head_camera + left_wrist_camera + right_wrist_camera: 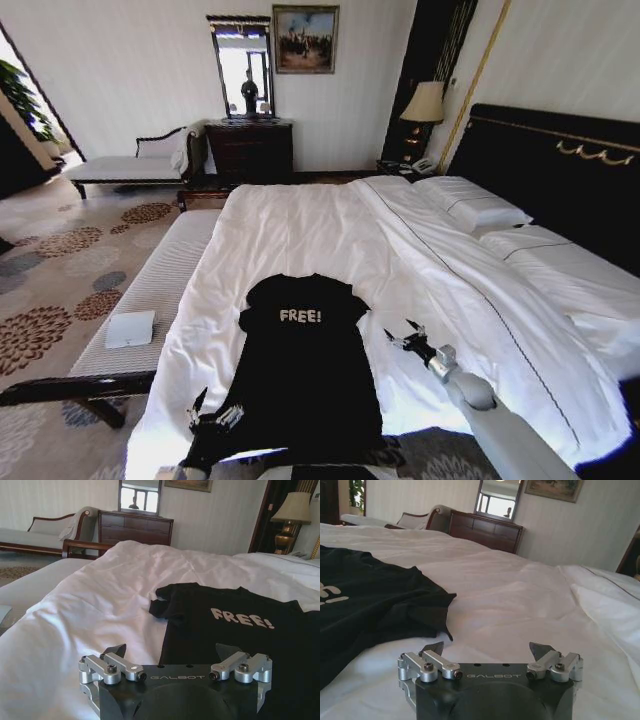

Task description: Fold the clothes on the bed.

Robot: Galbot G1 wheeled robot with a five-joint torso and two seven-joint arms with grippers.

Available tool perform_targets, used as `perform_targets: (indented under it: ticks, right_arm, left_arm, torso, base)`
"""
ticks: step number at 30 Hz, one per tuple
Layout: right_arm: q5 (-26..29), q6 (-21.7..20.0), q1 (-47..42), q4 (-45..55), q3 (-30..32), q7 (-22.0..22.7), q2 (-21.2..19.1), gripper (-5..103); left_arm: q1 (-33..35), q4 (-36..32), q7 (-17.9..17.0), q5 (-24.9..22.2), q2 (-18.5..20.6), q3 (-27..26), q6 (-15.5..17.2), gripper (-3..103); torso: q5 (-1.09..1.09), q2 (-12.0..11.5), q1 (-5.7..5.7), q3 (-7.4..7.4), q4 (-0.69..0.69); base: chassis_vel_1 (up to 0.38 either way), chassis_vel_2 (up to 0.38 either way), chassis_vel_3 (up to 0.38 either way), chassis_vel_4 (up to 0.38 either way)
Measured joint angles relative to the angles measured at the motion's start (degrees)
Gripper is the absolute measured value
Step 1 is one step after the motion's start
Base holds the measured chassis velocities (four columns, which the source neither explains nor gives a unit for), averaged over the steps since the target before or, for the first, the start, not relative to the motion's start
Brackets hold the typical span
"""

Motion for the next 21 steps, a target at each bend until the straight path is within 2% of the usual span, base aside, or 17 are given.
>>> perform_targets:
  ticks: [3,10,12,18,21]
  right_arm:
    - [-1.41,0.99,2.42,-1.07,-2.03,-0.61,-0.30,96]
    - [-10.88,3.63,9.01,-6.46,-8.85,-1.93,0.09,94]
    - [-13.36,4.64,11.19,-9.50,-10.35,-1.91,0.60,89]
    - [-13.77,5.20,13.64,-13.16,-12.15,-1.89,1.18,85]
    - [-13.49,5.52,14.44,-14.27,-12.72,-1.75,1.51,78]
  left_arm:
    - [-0.30,-0.43,-0.03,-0.01,-0.16,0.18,0.50,100]
    - [-0.63,-1.24,-0.04,-0.69,-0.29,0.33,1.39,100]
    - [-0.65,-1.48,-0.13,-0.71,-0.16,-0.04,1.55,100]
    - [-0.49,-2.36,-0.30,-0.99,-0.37,-0.55,1.76,100]
    - [-0.25,-2.39,-0.34,-1.02,-0.39,-0.59,1.76,100]
  torso:
    - [0.00,0.00,0.00,0.00,0.00]
    - [0.01,0.00,-0.01,0.00,-0.01]
    - [0.00,0.00,-0.01,0.00,0.00]
    - [0.00,0.00,-0.01,0.00,-0.01]
    - [0.00,0.00,-0.01,0.00,-0.01]
  base:
    - [0.000,0.000,0.000,0.000]
    - [0.000,0.000,0.000,0.000]
    - [0.000,0.000,0.000,0.000]
    - [0.000,0.000,0.000,0.000]
    - [0.000,0.000,0.000,0.000]
